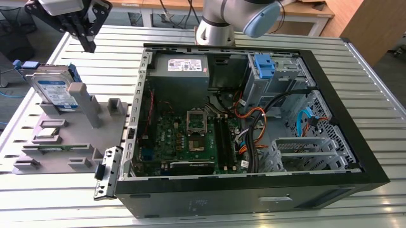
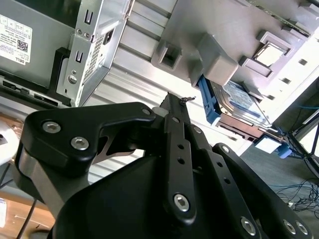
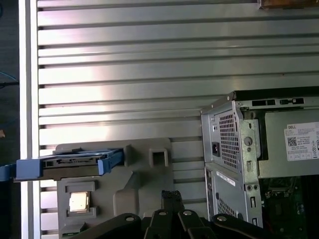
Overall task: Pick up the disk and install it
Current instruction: 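Reach for the disk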
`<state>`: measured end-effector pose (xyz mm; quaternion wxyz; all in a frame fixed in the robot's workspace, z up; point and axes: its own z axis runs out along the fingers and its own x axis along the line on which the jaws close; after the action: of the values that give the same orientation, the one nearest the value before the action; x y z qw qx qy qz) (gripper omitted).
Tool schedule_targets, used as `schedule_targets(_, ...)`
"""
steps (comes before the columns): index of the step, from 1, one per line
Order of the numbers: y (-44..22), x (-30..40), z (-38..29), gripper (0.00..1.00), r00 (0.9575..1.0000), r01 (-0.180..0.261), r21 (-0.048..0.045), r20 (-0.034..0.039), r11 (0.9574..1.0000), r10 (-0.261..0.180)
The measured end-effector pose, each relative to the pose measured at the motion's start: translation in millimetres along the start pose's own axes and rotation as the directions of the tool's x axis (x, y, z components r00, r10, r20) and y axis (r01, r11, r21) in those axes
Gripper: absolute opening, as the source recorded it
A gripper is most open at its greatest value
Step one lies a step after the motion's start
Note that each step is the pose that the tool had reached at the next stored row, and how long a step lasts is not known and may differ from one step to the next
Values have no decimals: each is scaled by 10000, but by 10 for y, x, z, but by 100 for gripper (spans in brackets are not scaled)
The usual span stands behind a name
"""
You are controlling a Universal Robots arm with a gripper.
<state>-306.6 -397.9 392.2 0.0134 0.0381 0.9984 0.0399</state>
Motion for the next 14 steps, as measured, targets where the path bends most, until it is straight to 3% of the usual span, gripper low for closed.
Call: schedule_targets(14, -6, 75, -2, 11, 10000, -2, -57, -2, 10000, 2)
